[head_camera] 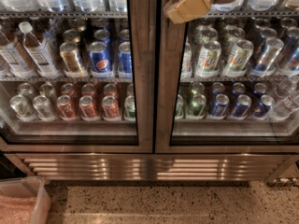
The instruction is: Open right fridge door
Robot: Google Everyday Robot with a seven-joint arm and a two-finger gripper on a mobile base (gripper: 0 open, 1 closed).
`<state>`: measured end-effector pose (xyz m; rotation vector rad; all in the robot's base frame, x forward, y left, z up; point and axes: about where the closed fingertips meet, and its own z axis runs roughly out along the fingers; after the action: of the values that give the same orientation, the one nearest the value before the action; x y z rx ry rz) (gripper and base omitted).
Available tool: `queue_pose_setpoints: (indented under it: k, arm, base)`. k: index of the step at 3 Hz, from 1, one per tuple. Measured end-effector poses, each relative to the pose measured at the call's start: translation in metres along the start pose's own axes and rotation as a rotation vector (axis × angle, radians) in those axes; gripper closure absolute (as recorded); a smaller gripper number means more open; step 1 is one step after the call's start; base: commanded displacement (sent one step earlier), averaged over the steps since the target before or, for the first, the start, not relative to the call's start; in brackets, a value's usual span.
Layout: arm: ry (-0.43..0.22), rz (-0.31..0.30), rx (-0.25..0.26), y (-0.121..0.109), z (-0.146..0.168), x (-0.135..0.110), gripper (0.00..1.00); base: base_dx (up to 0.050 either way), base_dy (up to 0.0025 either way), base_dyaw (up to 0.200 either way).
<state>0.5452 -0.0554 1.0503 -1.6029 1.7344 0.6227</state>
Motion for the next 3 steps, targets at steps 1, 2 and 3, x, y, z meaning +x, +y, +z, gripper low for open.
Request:
queue_pose_setpoints:
  k: [1, 2, 3]
  arm:
    - [0.000, 0.000, 0.000, -0.0023, 0.0003, 0.0000, 0.81]
    - [-0.004, 0.001, -0.018, -0.0039, 0.0033, 0.0004, 0.98]
    - [-0.004, 0.001, -0.018, -0.0055, 0.0035, 0.0004, 1.00]
  base:
    - [0.000, 0.00000, 0.000]
    - [0.000, 0.00000, 0.000]
    - [0.000, 0.00000, 0.000]
